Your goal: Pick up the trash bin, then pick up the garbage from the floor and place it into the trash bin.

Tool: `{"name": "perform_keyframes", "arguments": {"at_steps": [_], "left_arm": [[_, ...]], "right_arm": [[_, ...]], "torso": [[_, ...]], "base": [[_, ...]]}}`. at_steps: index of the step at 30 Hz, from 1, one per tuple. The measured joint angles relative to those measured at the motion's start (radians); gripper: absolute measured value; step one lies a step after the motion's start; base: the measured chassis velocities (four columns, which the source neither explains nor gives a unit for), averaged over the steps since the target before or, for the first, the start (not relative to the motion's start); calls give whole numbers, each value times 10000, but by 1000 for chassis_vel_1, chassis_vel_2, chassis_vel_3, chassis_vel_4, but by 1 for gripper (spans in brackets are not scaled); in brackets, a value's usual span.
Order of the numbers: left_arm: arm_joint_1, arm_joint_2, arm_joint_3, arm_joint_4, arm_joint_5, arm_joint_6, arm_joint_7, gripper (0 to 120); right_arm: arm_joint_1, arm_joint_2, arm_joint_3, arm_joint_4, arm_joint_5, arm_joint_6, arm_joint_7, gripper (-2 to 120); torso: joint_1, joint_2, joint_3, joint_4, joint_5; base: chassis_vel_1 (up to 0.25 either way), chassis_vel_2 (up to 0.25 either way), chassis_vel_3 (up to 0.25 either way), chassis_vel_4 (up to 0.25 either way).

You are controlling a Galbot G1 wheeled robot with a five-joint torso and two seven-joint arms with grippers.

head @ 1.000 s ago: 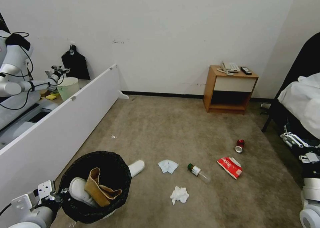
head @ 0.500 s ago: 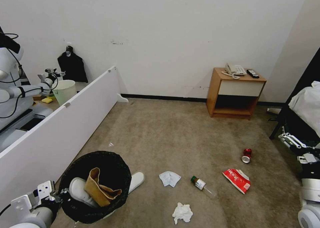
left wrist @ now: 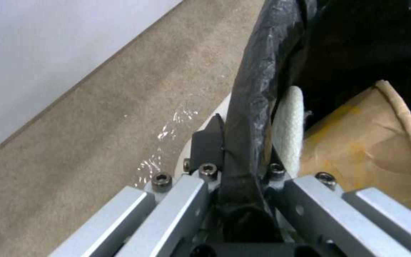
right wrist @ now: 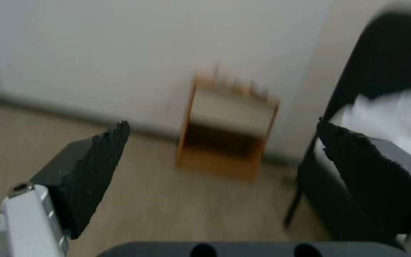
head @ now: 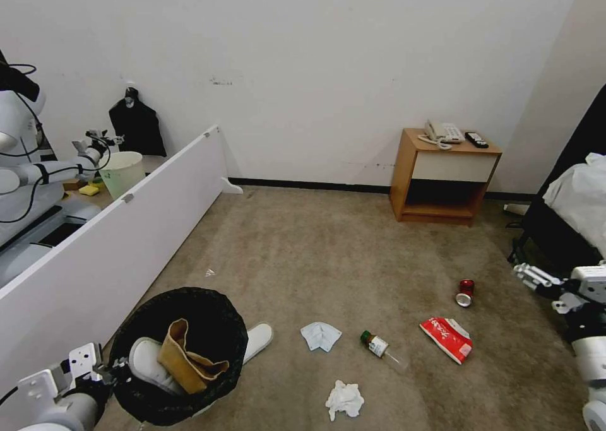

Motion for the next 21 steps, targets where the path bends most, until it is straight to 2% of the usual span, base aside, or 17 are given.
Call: {"name": "perform_keyframes", "arguments": {"at_steps": [1, 2, 3, 4, 5, 6, 7, 8, 10, 11, 12, 14, 15, 17, 21], "left_arm": [[0, 14, -4, 0, -4, 0, 0, 1], [0, 14, -4, 0, -4, 0, 0, 1], [1, 26, -6, 0, -10, 0, 1, 1], [2, 59, -12, 0, -26, 0, 2, 1], [2, 59, -12, 0, -26, 0, 2, 1], [2, 80, -18, 0, -36, 0, 2, 1], [2, 132, -41, 5, -57, 0, 3, 1], [2, 132, -41, 5, -57, 0, 3, 1], [-17, 181, -50, 44, -84, 1, 4, 1], [-35, 192, -51, 66, -93, 0, 5, 1], [-35, 192, -51, 66, -93, 0, 5, 1], [-80, 188, -46, 113, -95, 0, 4, 1], [-80, 188, -46, 113, -95, 0, 4, 1], [-110, 130, -25, 155, -90, 0, 3, 1], [-156, 45, 7, 277, -40, 0, 3, 1]], "right_arm": [[12, -212, -131, 42, 329, -704, 202, 100], [12, -212, -131, 42, 329, -704, 202, 100], [35, -373, -208, 78, 605, -1238, 312, 100], [149, -689, -343, 145, 1220, -2315, 490, 100], [149, -689, -343, 145, 1220, -2315, 490, 100], [224, -835, -426, 166, 1499, -2718, 592, 100], [541, -1328, -662, 206, 2439, -4040, 782, 100], [541, -1328, -662, 206, 2439, -4040, 782, 100], [1068, -1905, -976, 221, 3582, -5685, 679, 100], [1288, -2156, -1220, 165, 3853, -6009, 438, 100], [1288, -2156, -1220, 165, 3853, -6009, 438, 100], [1925, -2693, -2353, -175, 3611, -6228, 140, 100], [1925, -2693, -2353, -175, 3611, -6228, 140, 100], [2478, -3028, -3444, -517, 3273, -6234, 194, 100], [2841, -3374, -4530, -826, 3021, -6172, 267, 100]], "torso": [[0, 0, 0, -1, 2], [0, 0, 0, -1, 2], [0, 0, 0, 0, 2], [0, 0, 0, 0, 0], [0, 0, 0, 0, 0], [0, 0, 0, 0, 0], [0, 0, 0, 2, 2], [0, 0, 0, 2, 2], [0, 0, 0, 2, -1], [0, 0, 0, 1, -1], [0, 0, 0, 1, -1], [1, 0, 1, 2, -2], [1, 0, 1, 2, -2], [1, 0, 1, 4, 4], [1, 0, 1, 2, -1]], "base": [[0, 0, 0, 0], [0, 0, 0, 0], [0, 0, 0, 0], [0, 0, 0, 0], [0, 0, 0, 0], [0, 0, 0, 0], [0, 0, 0, 0], [0, 0, 0, 0], [0, 0, 0, 0], [0, 0, 0, 0], [0, 0, 0, 0], [0, 0, 0, 0], [0, 0, 0, 0], [0, 0, 0, 0], [0, 0, 0, 0]]}}
